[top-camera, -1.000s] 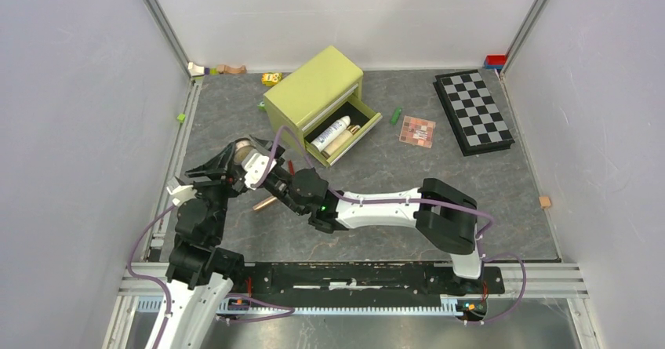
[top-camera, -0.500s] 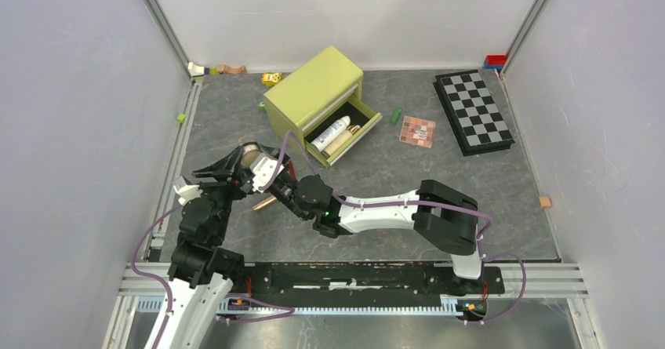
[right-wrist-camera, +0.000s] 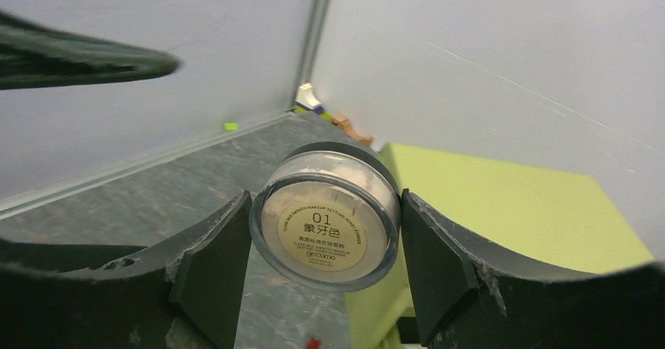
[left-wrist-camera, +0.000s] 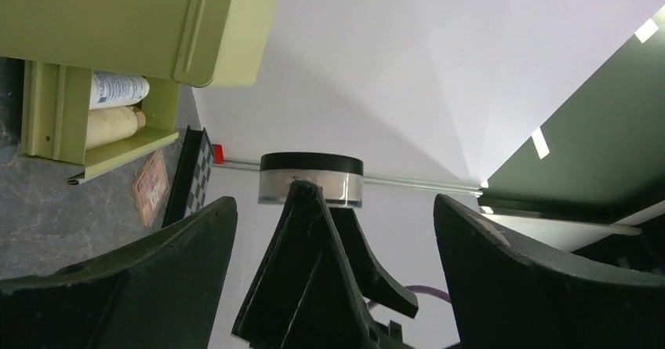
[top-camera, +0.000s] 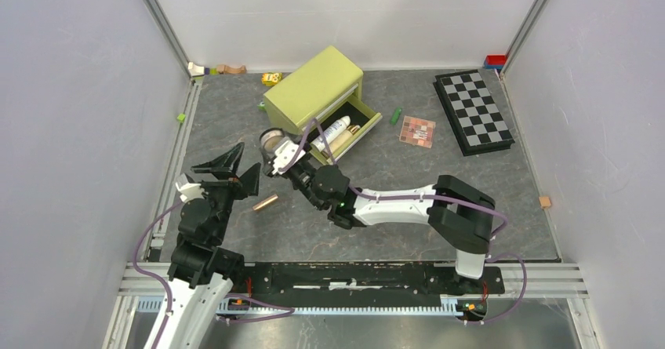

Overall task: Organize the makeup
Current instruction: Pick up the makeup from the center of the board, then place the makeup at the center of the board.

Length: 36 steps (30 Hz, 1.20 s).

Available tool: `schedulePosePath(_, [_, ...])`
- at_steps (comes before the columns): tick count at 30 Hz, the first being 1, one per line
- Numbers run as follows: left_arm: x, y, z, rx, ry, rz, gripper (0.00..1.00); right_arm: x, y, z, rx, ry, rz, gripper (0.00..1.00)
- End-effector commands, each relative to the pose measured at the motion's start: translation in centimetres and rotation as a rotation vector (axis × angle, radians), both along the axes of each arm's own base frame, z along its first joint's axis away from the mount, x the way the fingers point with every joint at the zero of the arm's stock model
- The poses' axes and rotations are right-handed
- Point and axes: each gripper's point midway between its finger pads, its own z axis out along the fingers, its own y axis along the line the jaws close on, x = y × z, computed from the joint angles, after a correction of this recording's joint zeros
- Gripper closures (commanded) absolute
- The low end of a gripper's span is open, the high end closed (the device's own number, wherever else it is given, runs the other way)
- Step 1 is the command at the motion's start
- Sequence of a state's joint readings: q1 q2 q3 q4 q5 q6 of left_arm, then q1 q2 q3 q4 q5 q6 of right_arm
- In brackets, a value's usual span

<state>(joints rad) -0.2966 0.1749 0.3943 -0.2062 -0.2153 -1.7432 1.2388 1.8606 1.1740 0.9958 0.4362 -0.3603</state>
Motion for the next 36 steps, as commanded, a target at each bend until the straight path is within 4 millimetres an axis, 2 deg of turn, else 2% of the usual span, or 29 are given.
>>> schedulePosePath(1, [-0.2,-0.2,1.5,0.072,-0.044,-0.009,0.0,1.1,-3.4,4.0,0.105,0.004,-0.062,0.38])
schedulePosePath(4, [-0.3,0.0,1.4,0.199,-0.023,0.001,0.0,1.7,-5.3,3.8,0.061,0.061,-0.108,0.38])
schedulePosePath(6, [-0.2,0.4,1.3,0.359,0.002,0.013,0.0,2.4,-7.2,3.0,0.017,0.145,-0.158,0.4])
schedulePosePath(11, [0.8,1.0,-0.2,0.758,0.169,-0.031,0.0,3.0,-13.8,-1.7,-0.112,0.489,-0.261,0.4])
schedulePosePath(15, [2.0,1.5,-1.0,0.993,0.274,-0.093,0.0,0.4,-18.8,-6.7,-0.313,0.678,-0.265,0.39])
schedulePosePath(17, [2.6,1.8,-0.7,1.083,0.283,-0.099,0.0,-1.0,-21.0,-9.2,-0.416,0.76,-0.264,0.38])
schedulePosePath(21, [3.6,1.4,1.1,1.252,0.189,-0.137,0.0,-4.0,-24.6,-14.2,-0.58,0.925,-0.236,0.36])
schedulePosePath(24, [3.7,0.3,2.6,1.354,0.071,-0.193,0.0,-5.5,-26.5,-17.6,-0.653,1.02,-0.234,0.33])
schedulePosePath(28, [4.0,0.4,3.7,1.44,0.017,-0.189,0.0,-7.1,-27.3,-21.6,-0.672,1.112,-0.214,0.32])
schedulePosePath(36, [4.8,1.2,3.3,1.582,0.006,-0.175,0.0,-7.2,-28.1,-25.7,-0.7,1.144,-0.259,0.23])
